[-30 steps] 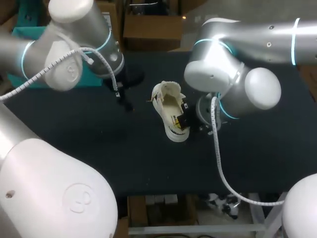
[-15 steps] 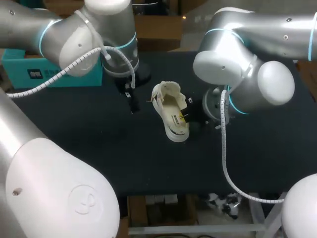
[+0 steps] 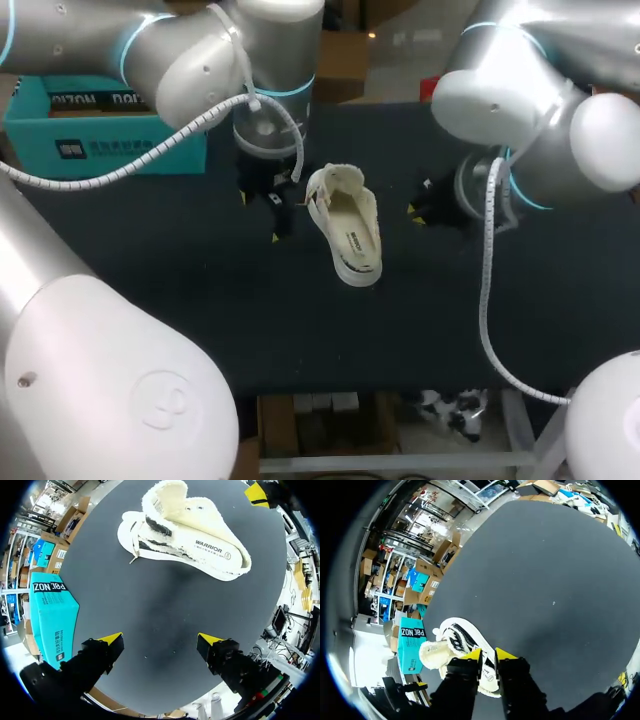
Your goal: Open the shoe tongue, take the insole out of the shoe, put the insole back into the shoe, and pack the shoe into the shoebox
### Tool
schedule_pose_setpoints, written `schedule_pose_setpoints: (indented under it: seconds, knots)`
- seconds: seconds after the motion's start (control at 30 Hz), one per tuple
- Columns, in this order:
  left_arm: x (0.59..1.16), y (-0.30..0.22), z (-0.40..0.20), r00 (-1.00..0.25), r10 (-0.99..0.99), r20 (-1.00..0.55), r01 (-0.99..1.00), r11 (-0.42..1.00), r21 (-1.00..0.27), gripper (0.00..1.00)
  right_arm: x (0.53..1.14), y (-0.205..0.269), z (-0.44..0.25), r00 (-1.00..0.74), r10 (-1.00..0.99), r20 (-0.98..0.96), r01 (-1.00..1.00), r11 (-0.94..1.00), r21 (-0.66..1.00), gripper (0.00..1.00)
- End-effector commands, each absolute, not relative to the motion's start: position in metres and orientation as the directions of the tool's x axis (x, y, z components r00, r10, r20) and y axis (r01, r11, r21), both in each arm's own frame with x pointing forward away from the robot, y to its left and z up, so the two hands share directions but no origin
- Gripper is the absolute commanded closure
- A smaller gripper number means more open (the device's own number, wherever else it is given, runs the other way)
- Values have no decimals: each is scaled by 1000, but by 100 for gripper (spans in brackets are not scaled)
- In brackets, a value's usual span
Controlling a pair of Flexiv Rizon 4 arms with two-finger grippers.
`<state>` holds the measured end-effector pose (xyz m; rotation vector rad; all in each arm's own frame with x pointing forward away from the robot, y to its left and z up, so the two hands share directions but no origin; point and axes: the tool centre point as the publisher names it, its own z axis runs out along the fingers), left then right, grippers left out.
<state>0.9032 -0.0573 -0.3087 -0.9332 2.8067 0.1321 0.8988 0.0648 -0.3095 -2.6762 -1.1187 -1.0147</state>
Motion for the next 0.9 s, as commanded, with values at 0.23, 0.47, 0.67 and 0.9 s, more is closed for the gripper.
schedule_pose_setpoints:
  seconds: [0.23, 0.47, 0.67, 0.9]
  knots:
    - [904, -61, -310, -785, -585, -204, -604, 796, 41, 0, 907, 30, -279, 635, 567, 524, 758, -589, -281, 0]
    - [904, -61, -310, -785, -585, -204, -604, 796, 41, 0, 906, 30, -278, 630, 565, 533, 757, -600, -259, 0]
    - [904, -61, -310, -785, -585, -204, -604, 796, 41, 0, 897, 29, -270, 599, 556, 576, 753, -635, -170, 0]
    - [904, -61, -310, -785, -585, -204, -604, 796, 41, 0, 892, 26, -263, 588, 557, 587, 741, -661, -115, 0]
